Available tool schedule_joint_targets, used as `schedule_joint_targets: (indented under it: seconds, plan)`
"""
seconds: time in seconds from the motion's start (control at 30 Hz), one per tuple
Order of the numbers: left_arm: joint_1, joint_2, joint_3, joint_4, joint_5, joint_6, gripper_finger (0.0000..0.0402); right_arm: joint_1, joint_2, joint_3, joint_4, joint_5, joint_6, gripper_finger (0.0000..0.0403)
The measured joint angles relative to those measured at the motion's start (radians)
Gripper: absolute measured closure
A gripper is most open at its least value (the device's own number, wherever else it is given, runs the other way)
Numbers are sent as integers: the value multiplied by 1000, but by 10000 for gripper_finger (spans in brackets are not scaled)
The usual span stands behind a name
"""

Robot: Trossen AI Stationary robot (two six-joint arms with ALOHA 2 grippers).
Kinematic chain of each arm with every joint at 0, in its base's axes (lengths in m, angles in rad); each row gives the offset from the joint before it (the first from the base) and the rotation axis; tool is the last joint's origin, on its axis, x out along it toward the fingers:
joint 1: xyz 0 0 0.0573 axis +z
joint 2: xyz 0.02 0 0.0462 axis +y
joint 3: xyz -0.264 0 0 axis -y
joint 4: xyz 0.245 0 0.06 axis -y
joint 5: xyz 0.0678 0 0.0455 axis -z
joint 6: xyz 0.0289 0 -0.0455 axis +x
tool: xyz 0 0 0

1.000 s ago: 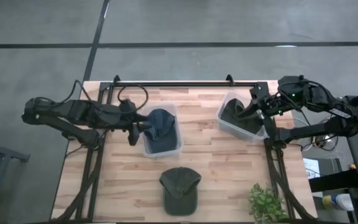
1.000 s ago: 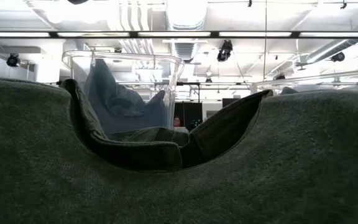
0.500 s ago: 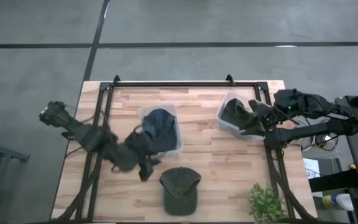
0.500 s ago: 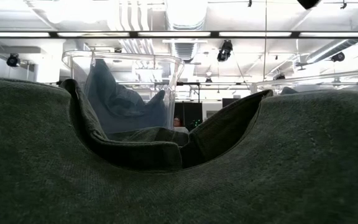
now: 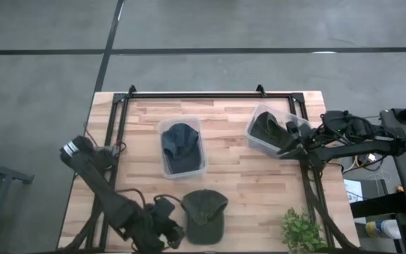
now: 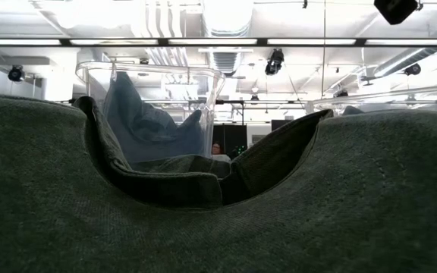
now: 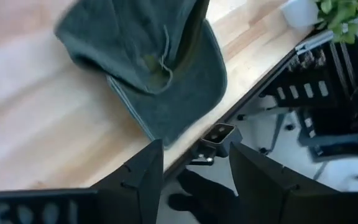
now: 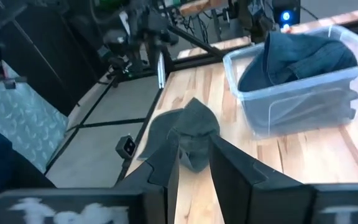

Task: Pick and place caps into container
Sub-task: Put the green cap into the right transparent container

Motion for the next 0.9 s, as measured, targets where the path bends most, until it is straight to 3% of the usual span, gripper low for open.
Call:
schedule_joint_targets:
  seconds: [0.2,0.37,0.9]
  plan:
    - [3,96,1,56,2,-134,225,0,-34,9,11,-5,-11,323]
    - [39,142,-1,60,71,-194,225,0,-60,9,10,-12,-23,325]
    - [110,155,-2,33,111,-238,225,0,-109,10,3,-31,-64,331]
